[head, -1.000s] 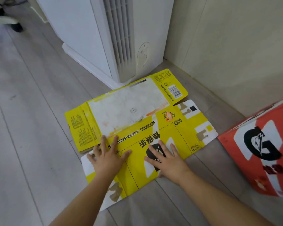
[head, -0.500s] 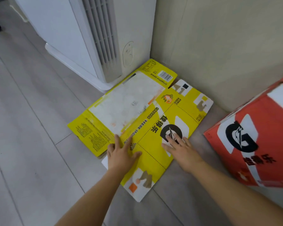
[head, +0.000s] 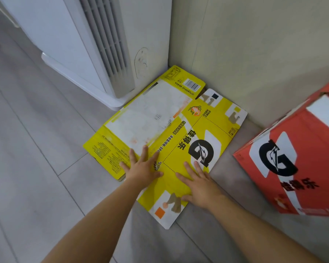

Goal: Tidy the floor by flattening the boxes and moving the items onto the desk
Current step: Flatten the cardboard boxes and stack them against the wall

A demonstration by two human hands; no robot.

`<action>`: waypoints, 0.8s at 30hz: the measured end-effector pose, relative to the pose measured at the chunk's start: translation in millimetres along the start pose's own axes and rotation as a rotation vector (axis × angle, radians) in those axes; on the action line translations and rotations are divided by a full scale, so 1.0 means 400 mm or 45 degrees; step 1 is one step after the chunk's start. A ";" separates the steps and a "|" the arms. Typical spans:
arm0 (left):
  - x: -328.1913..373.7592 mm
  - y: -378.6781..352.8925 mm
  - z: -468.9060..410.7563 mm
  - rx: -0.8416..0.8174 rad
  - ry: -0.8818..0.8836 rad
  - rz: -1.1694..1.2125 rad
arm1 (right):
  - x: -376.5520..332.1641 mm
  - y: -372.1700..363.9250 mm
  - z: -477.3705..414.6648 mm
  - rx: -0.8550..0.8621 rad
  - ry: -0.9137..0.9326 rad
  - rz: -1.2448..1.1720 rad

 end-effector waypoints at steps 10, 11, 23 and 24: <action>0.253 0.327 0.079 0.116 -0.382 -0.416 | 0.121 0.556 0.200 0.701 -0.183 0.101; 0.300 0.370 0.093 0.132 -0.437 -0.421 | 0.146 0.610 0.241 0.791 -0.211 0.125; 0.747 0.570 0.309 0.456 -0.948 -0.169 | 0.433 0.711 0.605 0.555 -0.904 -0.160; 0.771 0.570 0.314 0.481 -0.986 -0.140 | 0.443 0.699 0.612 0.553 -0.932 -0.187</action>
Point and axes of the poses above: each hand's wrist, its own z-axis away from the middle knuckle, its own y-axis out of the back of the hand, x = y × z, the point moved 1 cm from there along -z, towards the middle knuckle, and after that the axes turned 8 degrees about x, right-handed, at the moved point
